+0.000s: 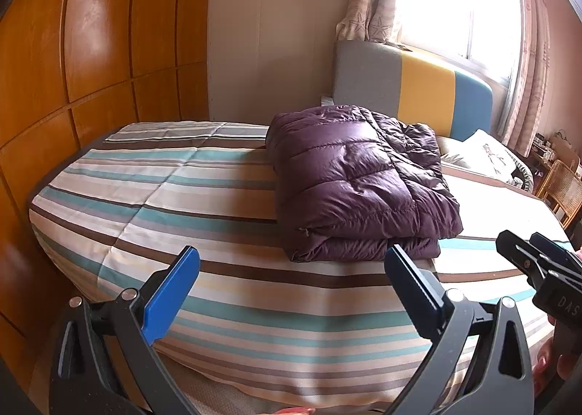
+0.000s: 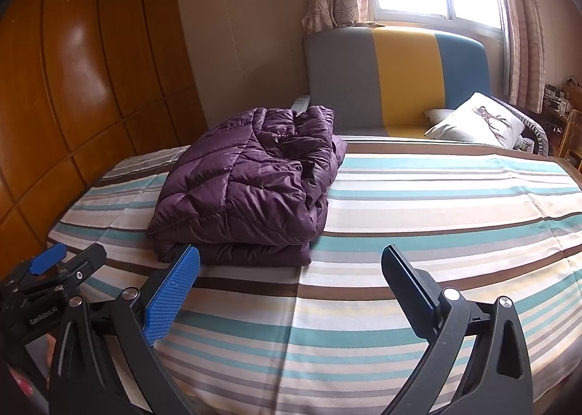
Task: Fold large clothes
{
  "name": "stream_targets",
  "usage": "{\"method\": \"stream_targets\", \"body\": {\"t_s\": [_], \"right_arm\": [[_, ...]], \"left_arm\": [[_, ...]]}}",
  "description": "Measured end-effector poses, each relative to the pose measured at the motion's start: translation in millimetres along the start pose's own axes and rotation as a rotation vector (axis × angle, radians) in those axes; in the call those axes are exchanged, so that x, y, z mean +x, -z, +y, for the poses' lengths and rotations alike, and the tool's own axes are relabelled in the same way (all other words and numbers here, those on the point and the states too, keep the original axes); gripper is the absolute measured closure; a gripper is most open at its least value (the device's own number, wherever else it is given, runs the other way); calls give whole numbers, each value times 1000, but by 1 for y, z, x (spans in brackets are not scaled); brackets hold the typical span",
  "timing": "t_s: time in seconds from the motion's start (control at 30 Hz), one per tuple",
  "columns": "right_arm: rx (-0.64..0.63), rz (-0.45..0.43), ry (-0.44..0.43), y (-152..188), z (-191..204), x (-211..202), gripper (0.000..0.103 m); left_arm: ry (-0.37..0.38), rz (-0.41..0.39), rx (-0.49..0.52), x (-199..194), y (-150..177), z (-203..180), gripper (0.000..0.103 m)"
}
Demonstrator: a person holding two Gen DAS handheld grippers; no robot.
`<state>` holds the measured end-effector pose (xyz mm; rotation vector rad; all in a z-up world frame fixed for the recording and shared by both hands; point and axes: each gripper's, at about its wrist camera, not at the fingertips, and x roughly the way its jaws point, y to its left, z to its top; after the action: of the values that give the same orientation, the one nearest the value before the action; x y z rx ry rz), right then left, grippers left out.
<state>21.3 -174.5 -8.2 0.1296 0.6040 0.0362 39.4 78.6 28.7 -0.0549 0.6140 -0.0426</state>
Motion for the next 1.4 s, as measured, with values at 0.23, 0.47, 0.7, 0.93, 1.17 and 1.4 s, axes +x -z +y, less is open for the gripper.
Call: {"method": "stream_targets", "body": {"t_s": [0.23,0.47,0.7,0.93,1.17,1.4], "right_arm": [[2,2,-2,1,0,0,3],[4,3,-2,1,0,0,3],[3,7,-3,0,1,1,3],[6,9,-5,1,1,2,3],[11,14,-7,2,1,4,3],[12,17,-8,2,1,4,3]], "left_arm": [[0,3,-2,1,0,1,2],[1,4,-5,1,1,1,2],[-1,4,0,2,1,1,2],[1,11,-8,3,1,2,2],[0,14,-6,3,2,1,2],[2,16,-11,2,4,2,2]]}}
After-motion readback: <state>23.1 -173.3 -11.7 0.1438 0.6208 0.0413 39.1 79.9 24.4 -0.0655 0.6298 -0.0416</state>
